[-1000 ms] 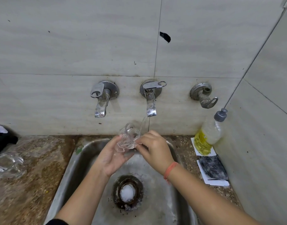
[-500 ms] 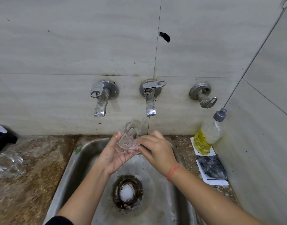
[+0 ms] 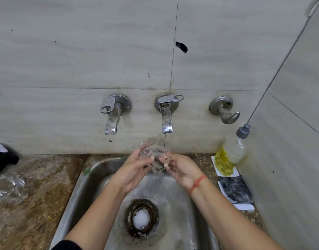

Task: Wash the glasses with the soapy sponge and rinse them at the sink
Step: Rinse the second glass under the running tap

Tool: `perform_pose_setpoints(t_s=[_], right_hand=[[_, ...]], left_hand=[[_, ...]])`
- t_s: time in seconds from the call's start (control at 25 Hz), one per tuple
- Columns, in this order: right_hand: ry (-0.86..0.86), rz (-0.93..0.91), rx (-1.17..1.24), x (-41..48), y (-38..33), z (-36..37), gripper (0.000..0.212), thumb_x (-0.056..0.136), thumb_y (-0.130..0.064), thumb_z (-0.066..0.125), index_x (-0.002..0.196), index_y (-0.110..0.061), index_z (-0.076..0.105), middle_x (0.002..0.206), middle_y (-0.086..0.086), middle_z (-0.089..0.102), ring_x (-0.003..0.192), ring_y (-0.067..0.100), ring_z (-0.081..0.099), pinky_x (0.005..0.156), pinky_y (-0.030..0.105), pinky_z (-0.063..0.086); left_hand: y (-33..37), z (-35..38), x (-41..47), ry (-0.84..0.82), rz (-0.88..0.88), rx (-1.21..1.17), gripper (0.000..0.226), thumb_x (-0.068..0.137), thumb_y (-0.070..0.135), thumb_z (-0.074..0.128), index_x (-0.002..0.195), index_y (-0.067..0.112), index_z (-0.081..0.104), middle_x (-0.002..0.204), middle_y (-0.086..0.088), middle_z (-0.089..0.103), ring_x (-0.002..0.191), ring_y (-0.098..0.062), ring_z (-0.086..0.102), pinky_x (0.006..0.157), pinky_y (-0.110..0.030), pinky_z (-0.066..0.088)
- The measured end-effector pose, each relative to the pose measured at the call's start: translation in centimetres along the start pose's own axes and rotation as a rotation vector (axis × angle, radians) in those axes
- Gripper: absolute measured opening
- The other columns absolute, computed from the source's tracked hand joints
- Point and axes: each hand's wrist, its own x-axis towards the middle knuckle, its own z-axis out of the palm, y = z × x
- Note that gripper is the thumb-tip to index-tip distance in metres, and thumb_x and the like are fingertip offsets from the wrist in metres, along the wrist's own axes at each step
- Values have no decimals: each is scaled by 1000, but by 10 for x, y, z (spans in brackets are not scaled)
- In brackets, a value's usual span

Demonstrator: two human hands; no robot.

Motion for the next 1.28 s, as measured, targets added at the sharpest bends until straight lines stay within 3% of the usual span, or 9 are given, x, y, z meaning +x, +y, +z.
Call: perform_pose_setpoints(t_s=[0.08,0.16,0.32,0.52,0.68,0.84,1.04,1.16,1.28], right_hand=[[-7,138,129,0,-3,-10,17,94,-3,49,85,-5,63,60,4,70,42,7,56,43,13,45],[-19,191,158,-2,-6,-18,17,93,-2,49,84,-2,64,63,7,71,43,8,58,46,15,49],[-51,172,-21,-7,-18,-28,24,97,-12,50,83,2,65,66,11,70,50,13,65,52,21,56],[54,11,-558,-11,-47,-32,33,98,-23,52,77,0,64,65,11,66,42,10,60,48,19,54],[187,-336,-851,-15,-65,-29,33,94,-19,57,68,-2,67,63,13,66,49,16,57,60,31,53],[49,-501,-528,-37,-107,-5,26,93,-9,56,71,-3,69,61,8,64,47,10,55,51,19,50],[-74,-408,-338,-49,-156,30,26,95,-11,55,72,-1,63,48,2,61,38,5,53,42,13,47],[-93,-305,-390,-53,-168,34,22,92,-8,56,72,-2,62,46,2,60,36,4,51,38,12,43],[-67,-309,-464,-57,-169,35,23,90,-7,55,69,-1,61,43,1,58,33,3,49,35,11,40]], left_hand=[[5,5,4,18,-1,188,62,76,-7,71,127,24,53,115,-10,68,102,-22,64,92,-28,51],[10,13,10,32,25,302,61,73,-1,73,126,25,56,115,-8,70,104,-20,65,93,-28,50],[9,28,23,126,21,307,33,80,7,72,109,22,68,99,-4,73,89,-17,68,79,-33,51],[4,49,33,185,-111,16,15,88,27,63,92,14,66,87,-8,71,75,-19,66,81,-36,49],[10,62,43,258,-210,-88,31,91,45,52,86,19,68,79,-2,70,74,-18,68,96,-40,45],[13,49,35,104,-223,-218,40,64,33,75,96,12,65,89,-11,66,80,-24,66,94,-41,47],[14,16,13,-75,-157,-249,54,33,12,93,83,9,73,98,-18,67,99,-31,63,97,-43,46],[22,4,2,-44,-129,-1,72,49,11,89,115,7,62,114,-18,67,106,-30,65,92,-38,49],[29,1,-7,86,-72,352,78,42,17,88,114,10,59,106,-13,70,93,-24,68,84,-36,51]])
